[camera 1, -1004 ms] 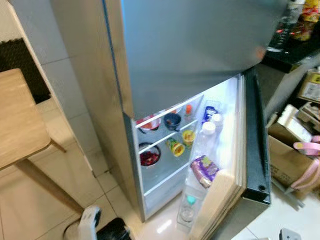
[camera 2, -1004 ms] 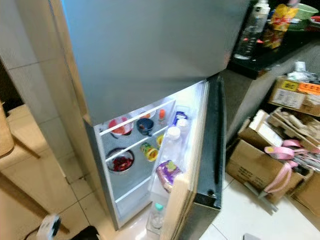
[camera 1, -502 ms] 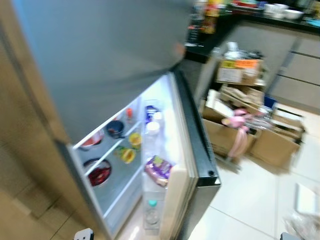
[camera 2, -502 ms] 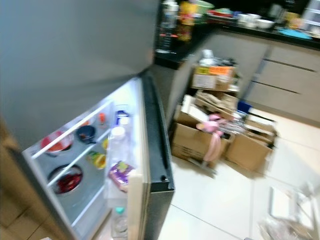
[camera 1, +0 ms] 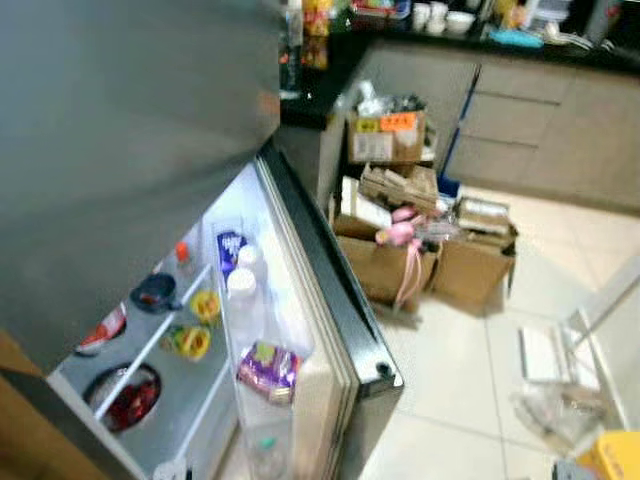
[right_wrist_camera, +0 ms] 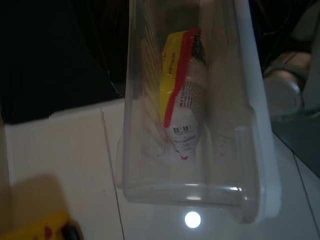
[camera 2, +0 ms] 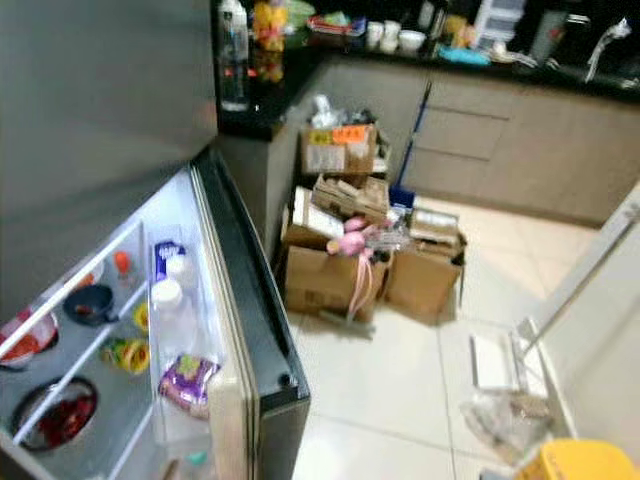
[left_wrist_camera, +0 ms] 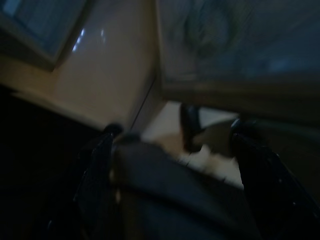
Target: Restocking fridge
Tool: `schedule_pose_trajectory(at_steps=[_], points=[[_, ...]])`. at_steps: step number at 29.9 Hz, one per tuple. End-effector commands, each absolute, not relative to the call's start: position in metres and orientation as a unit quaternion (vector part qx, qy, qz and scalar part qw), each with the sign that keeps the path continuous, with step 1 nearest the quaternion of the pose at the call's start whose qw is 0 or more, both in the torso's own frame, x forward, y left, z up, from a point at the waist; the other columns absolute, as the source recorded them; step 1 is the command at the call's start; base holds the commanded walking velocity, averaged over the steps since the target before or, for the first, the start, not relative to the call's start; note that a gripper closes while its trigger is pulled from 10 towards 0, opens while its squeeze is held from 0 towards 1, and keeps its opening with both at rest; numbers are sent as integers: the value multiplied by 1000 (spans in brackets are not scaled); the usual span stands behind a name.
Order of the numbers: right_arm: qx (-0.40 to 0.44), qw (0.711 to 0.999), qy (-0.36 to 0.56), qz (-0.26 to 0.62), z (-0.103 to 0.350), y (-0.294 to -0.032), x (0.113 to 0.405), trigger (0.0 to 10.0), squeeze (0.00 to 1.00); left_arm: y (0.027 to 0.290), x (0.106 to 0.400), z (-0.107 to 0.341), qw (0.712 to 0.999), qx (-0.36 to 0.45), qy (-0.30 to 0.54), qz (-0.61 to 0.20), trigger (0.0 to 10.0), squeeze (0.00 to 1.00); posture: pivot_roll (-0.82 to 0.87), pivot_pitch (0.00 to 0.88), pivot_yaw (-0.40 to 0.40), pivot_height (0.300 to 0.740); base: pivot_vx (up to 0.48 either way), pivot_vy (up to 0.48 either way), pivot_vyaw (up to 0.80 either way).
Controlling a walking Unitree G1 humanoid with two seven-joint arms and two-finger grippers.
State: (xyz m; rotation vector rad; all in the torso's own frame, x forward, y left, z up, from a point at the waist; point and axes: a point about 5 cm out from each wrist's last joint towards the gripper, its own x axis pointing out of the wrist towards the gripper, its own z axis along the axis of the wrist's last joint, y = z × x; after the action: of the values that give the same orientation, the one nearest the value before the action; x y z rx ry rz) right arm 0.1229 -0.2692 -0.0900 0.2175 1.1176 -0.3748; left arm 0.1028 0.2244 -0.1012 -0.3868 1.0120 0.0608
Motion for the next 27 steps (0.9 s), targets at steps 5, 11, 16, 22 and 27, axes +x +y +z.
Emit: schedule_pose_trajectory(at_steps=[5,11,16,22,27], points=[[104,829,521,-176,-89,-271,123,10000,0,224,106,-101,859,-172,480,31,10000,0,-81,0,-42,740,0,0,0],[107,829,521,-175,-90,-270,123,10000,0,222,105,-102,857,-171,484,34,10000,0,-79,0,-44,740,-100,0,0],[110,829,520,-172,-90,-269,124,10000,0,221,105,-102,856,-171,486,37,10000,0,-79,0,-44,740,-356,0,0],[111,829,520,-171,-90,-268,124,10000,0,220,106,-102,857,-171,484,36,10000,0,-79,0,-44,740,-368,0,0],[111,829,520,-171,-90,-268,124,10000,0,221,106,-102,857,-171,484,37,10000,0,-79,0,-44,740,-370,0,0]])
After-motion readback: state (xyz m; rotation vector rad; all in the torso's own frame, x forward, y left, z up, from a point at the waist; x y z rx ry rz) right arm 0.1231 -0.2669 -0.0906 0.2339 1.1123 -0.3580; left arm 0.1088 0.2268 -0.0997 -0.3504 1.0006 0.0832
